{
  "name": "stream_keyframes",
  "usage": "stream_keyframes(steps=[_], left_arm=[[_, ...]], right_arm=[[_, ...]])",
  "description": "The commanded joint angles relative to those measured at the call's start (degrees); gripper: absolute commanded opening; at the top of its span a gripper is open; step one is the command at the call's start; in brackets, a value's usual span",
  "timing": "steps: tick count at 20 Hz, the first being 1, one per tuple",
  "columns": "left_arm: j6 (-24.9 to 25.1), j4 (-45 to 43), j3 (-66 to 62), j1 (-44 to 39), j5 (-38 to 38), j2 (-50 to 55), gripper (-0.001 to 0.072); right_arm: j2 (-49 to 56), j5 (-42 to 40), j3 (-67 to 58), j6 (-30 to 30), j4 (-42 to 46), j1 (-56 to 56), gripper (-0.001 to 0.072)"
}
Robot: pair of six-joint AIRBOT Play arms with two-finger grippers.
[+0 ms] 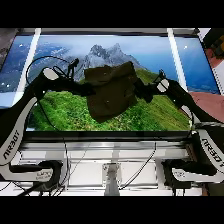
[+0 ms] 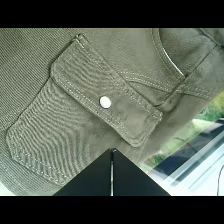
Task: Fold the clothes and pants, and hang the long-sleeved shirts on hangers.
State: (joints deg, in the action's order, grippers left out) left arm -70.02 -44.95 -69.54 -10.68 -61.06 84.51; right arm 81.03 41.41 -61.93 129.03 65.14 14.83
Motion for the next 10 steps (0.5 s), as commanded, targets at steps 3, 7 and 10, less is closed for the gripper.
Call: stream_keyframes(steps=[3, 7, 10], left_arm=[[5.11, 7.1, 9.07, 0.79, 5.86, -3.21, 0.001], [10.56, 18.69, 24.2, 4.35, 9.55, -10.47, 0.0011], [17.7, 28.94, 33.24, 8.07, 1.75, -14.49, 0.0012]], right_arm=[[-3.41, -2.23, -0.04, -2.25, 1.57, -0.72, 0.0035], [-2.89, -2.01, -0.04, -2.71, 2.21, -0.85, 0.0035], [-2.86, -3.32, -0.04, -2.71, 2.4, -0.87, 0.0034]])
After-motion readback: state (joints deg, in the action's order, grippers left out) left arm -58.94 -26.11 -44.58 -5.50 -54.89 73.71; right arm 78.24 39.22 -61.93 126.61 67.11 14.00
